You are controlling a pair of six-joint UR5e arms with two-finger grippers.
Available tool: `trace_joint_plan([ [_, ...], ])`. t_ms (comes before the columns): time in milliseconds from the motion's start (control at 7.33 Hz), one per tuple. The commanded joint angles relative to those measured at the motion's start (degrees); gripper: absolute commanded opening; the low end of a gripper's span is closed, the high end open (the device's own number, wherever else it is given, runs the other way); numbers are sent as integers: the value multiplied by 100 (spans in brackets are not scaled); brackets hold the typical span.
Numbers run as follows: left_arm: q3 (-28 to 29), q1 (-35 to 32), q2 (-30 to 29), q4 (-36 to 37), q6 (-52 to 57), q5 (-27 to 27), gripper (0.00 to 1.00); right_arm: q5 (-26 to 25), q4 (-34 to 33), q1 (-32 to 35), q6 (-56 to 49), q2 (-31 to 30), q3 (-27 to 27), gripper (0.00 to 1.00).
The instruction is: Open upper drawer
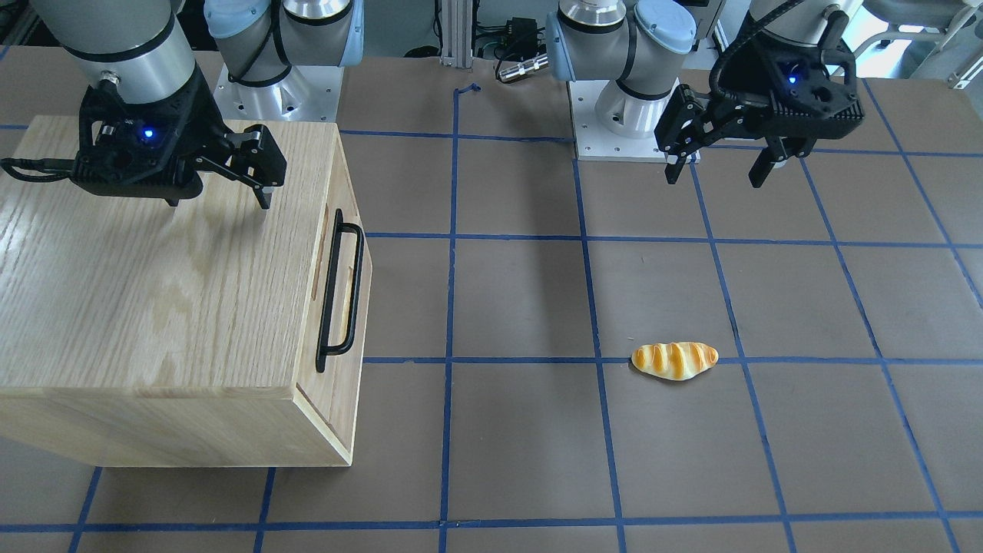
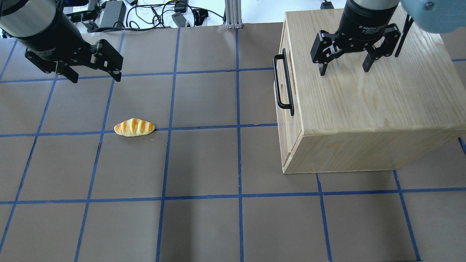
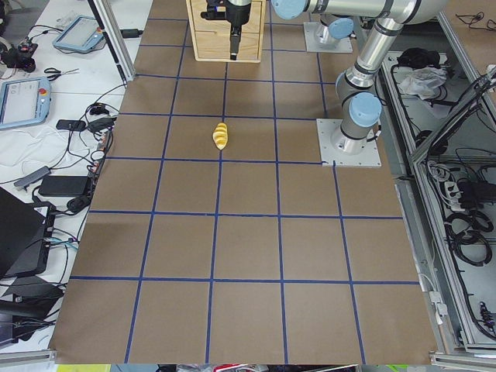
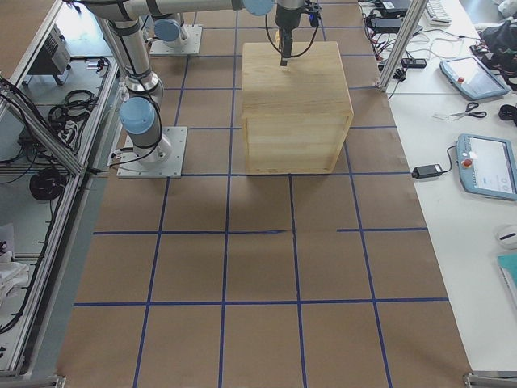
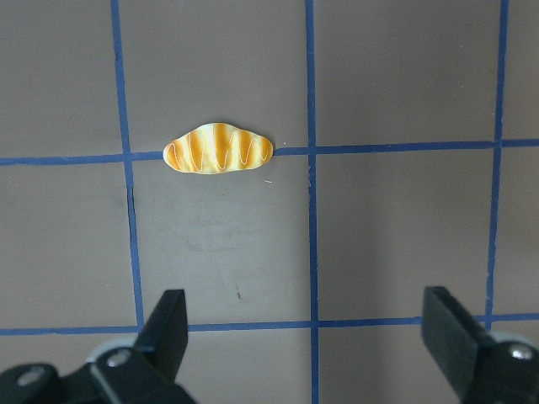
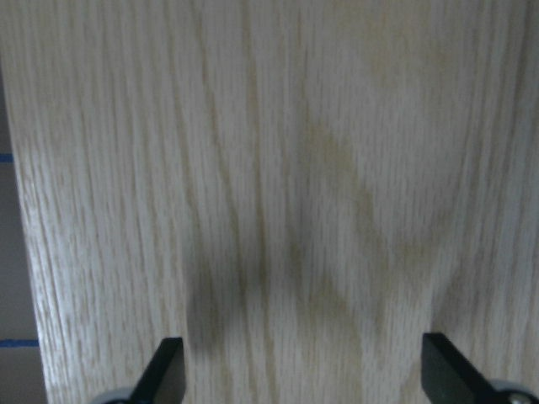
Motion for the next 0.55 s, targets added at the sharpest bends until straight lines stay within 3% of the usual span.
trace_joint_plan([
  [0,0,0,-4,0,-4,-1,100,0,0,0,-1,0,0,100],
  [409,17,0,-13,9,22,-2,100,0,0,0,-1,0,0,100],
])
